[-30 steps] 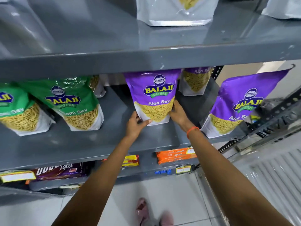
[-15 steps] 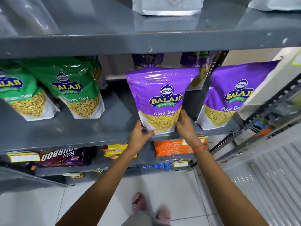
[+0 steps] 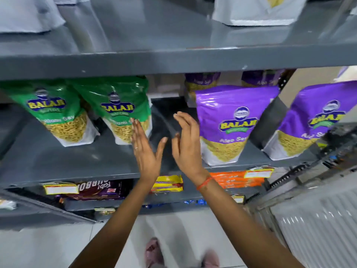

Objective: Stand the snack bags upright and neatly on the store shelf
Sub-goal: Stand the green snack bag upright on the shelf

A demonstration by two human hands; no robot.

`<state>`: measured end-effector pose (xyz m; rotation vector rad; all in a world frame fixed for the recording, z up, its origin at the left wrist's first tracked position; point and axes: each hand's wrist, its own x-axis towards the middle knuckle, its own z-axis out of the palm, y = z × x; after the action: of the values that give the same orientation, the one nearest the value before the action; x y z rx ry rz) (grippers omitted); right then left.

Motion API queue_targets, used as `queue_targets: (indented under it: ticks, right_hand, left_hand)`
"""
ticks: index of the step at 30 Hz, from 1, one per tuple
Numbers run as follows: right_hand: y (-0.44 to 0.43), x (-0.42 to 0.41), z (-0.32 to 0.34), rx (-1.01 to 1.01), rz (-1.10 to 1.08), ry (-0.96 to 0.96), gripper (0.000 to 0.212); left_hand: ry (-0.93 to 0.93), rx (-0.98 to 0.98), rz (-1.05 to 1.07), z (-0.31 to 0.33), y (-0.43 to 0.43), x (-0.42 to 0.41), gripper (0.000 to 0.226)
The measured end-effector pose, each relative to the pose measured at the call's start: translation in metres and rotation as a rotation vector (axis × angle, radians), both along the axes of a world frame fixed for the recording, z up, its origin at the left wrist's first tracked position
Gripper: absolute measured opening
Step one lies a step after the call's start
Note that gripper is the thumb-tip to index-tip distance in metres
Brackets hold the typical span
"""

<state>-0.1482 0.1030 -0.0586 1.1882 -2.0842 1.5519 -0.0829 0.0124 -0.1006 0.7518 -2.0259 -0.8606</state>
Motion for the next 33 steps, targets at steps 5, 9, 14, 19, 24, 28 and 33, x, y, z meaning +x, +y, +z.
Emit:
queue_targets:
  ticks: [5, 9, 14, 19, 24, 28, 33]
  right_hand:
    - [-0.09, -0.01, -0.034, 0.273, 0.104, -0.462, 0.085]
    - [-0.131, -0.028, -0.056, 0.462, 0.255, -0.718, 0.097]
    - [-0.136, -0.025, -0.067, 0.518, 0.263, -0.787, 0.08]
    - [-0.106, -0.002, -0.07, 0.501, 0.36, -0.804, 0.083]
    - [-0.076, 0.021, -0.071, 0.529, 0.387, -0.762, 0.086]
    - [-0.083, 0.019, -0.063, 0.533, 0.374, -0.717, 0.078]
    - [-0.066, 0.07, -0.037, 0.402, 0.34, -0.666, 0.076]
  left_hand:
    - [0.043, 0.27, 0.037, -0.033, -0.104, 0.044, 0.101]
    - [-0.173, 0.468, -0.195, -0.055, -0.173, 0.053, 0.107]
    - [-0.254, 0.56, -0.267, -0.046, -0.194, 0.061, 0.036]
    - [-0.157, 0.6, -0.31, -0.048, -0.16, 0.092, 0.038]
    - [-0.138, 0.627, -0.3, -0.059, -0.131, 0.12, 0.043]
    - [-0.133, 0.649, -0.287, -0.051, -0.137, 0.117, 0.045]
    - [-0.152, 0.57, -0.278, -0.03, -0.113, 0.156, 0.073]
